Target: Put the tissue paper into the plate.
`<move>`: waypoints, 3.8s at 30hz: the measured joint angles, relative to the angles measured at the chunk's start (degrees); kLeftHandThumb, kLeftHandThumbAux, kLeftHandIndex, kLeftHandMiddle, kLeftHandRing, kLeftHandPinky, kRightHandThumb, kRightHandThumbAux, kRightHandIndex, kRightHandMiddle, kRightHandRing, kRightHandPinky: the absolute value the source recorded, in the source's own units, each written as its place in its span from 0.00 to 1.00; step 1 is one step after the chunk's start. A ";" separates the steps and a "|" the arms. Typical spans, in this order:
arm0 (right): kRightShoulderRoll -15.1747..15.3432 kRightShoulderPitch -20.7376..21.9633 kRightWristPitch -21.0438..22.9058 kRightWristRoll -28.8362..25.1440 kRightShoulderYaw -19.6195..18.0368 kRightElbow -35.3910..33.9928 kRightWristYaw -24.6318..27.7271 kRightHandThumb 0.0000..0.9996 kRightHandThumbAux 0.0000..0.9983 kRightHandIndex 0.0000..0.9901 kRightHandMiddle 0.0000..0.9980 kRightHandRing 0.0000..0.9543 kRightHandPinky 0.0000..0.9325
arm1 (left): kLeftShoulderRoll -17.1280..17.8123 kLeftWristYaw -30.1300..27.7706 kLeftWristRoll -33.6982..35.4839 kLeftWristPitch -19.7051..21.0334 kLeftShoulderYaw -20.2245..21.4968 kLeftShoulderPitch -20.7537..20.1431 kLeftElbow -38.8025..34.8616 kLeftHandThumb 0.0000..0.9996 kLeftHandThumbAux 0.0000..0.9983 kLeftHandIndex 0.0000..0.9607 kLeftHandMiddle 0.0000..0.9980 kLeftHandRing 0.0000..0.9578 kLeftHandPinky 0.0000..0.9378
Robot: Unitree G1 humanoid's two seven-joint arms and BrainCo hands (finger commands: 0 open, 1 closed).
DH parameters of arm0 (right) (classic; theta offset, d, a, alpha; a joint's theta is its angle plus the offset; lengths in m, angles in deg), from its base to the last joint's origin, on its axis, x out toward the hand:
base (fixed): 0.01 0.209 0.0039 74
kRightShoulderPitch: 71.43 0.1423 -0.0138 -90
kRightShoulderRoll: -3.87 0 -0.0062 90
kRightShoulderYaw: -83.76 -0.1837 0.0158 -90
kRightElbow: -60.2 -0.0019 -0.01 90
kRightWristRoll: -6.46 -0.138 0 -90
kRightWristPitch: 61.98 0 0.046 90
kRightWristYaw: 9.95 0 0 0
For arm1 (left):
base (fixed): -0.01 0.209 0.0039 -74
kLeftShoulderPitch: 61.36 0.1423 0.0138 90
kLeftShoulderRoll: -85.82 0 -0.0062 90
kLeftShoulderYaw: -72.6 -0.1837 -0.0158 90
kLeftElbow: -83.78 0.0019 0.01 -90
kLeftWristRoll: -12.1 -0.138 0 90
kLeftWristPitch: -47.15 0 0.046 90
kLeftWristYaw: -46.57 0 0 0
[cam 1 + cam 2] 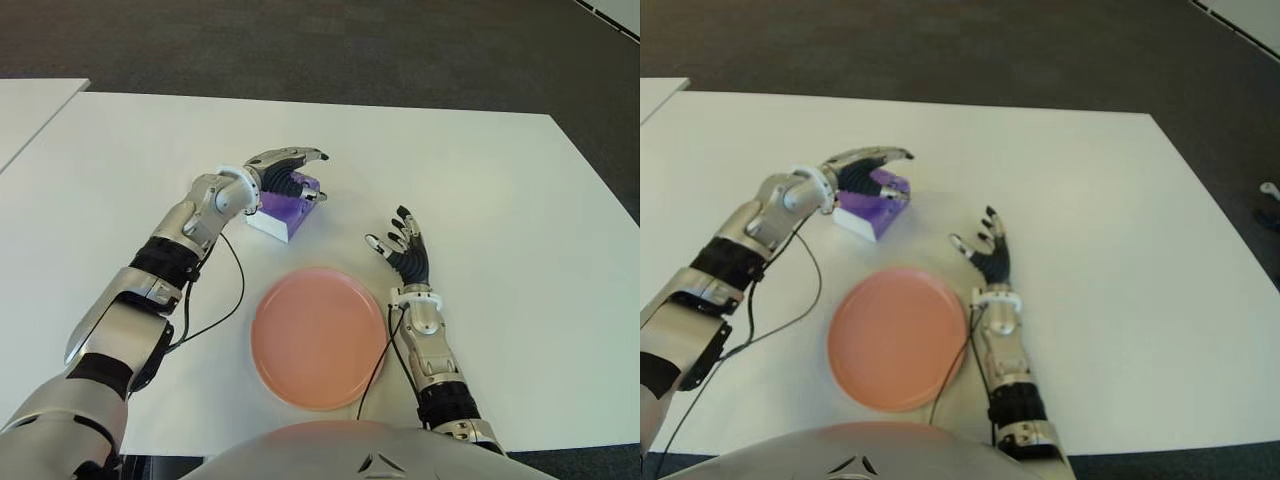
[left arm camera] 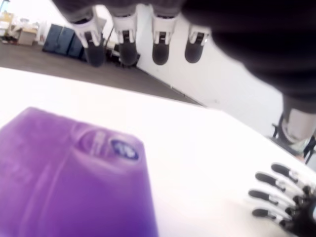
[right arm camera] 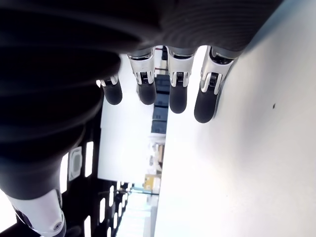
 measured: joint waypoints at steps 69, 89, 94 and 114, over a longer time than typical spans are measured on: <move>1.19 0.19 -0.59 -0.75 0.10 0.85 1.05 0.15 0.72 0.00 0.07 0.10 0.14 | 17.35 38.42 -26.61 -19.80 -9.31 -11.11 16.18 0.27 0.18 0.00 0.00 0.00 0.00; 1.58 -0.34 0.81 -0.74 0.21 -0.62 1.63 0.13 0.69 0.00 0.06 0.08 0.12 | 15.17 41.32 -31.01 -28.21 -19.52 -13.78 29.62 0.45 0.16 0.00 0.00 0.00 0.00; 1.72 -0.29 0.81 -0.78 0.14 -0.51 1.88 0.13 0.69 0.00 0.06 0.08 0.12 | 15.20 36.32 -27.68 -31.68 -19.15 -13.99 29.71 0.50 0.18 0.00 0.00 0.00 0.00; 1.60 -0.22 0.81 -0.65 0.23 -0.51 1.66 0.14 0.70 0.00 0.06 0.09 0.14 | 15.63 20.74 -21.26 -33.98 -16.75 -13.92 27.43 0.58 0.20 0.00 0.00 0.00 0.00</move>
